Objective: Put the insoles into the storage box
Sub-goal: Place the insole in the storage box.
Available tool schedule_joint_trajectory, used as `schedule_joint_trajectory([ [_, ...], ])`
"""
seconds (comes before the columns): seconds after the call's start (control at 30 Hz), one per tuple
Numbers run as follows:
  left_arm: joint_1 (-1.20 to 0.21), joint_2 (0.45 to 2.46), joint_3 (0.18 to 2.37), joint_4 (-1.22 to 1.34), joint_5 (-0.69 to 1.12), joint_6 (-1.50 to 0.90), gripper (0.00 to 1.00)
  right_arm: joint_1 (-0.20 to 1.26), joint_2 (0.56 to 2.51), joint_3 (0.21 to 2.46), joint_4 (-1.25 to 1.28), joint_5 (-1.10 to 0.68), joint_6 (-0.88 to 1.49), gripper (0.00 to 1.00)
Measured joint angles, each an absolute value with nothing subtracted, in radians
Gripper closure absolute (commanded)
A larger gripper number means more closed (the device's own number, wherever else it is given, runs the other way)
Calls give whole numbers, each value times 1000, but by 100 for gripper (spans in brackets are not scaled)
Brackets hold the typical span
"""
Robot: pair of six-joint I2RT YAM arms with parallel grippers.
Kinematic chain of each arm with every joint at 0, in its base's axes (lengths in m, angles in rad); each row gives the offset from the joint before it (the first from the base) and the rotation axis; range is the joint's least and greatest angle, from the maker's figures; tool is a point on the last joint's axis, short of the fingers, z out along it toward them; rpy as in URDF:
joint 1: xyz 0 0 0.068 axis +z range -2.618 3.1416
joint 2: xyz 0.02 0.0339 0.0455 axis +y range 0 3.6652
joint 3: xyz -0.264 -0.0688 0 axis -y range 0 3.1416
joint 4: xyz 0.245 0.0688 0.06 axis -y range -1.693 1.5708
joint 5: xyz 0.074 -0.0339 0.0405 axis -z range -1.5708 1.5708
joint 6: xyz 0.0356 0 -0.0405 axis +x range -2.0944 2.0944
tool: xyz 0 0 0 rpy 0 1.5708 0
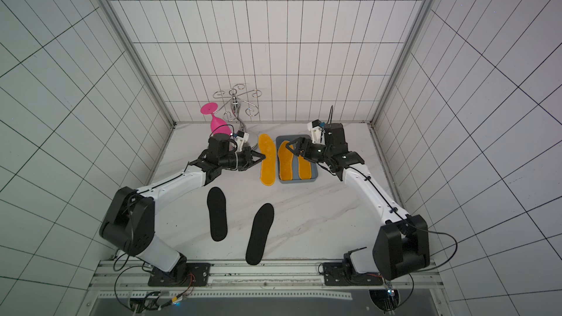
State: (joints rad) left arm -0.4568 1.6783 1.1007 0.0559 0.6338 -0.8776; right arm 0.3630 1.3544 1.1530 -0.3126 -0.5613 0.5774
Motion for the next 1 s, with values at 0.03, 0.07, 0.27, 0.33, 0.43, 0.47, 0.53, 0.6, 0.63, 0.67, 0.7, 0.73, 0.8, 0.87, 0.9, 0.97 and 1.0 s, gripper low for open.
schedule_joint_trajectory([
  [0.03,-466,1710,1121,70,626,-886,100,351,1340,1153,-352,-526,558,23],
  [0.07,-478,1752,1149,85,618,-894,100,338,1325,1151,-388,-492,539,23],
  [0.27,-537,1937,1321,125,590,-921,100,297,1265,1132,-501,-371,483,20],
  [0.33,-554,1997,1378,137,577,-929,100,289,1260,1131,-530,-343,471,19],
  [0.43,-572,2067,1441,139,556,-939,100,274,1258,1131,-552,-312,460,17],
  [0.47,-577,2089,1462,138,549,-943,100,273,1258,1131,-555,-302,457,17],
  [0.53,-587,2139,1510,138,540,-951,100,266,1258,1131,-567,-287,452,17],
  [0.6,-595,2182,1554,132,531,-956,100,262,1258,1131,-577,-276,448,17],
  [0.63,-598,2202,1574,131,527,-958,100,259,1258,1131,-581,-271,445,17],
  [0.67,-601,2217,1589,131,522,-960,100,257,1258,1131,-583,-270,444,17],
  [0.7,-603,2233,1605,128,518,-962,100,254,1258,1131,-585,-269,441,16],
  [0.73,-606,2249,1622,122,516,-962,100,252,1258,1131,-586,-268,439,16],
  [0.8,-612,2279,1655,115,512,-963,100,247,1258,1131,-590,-266,434,16],
  [0.87,-618,2306,1682,110,508,-963,100,241,1258,1131,-594,-265,429,16],
  [0.9,-621,2320,1696,105,507,-962,100,238,1258,1131,-596,-265,427,16],
  [0.97,-627,2345,1728,96,505,-962,100,234,1258,1131,-597,-265,422,16],
  [1.0,-628,2358,1745,92,505,-962,100,230,1259,1131,-597,-265,419,16],
])
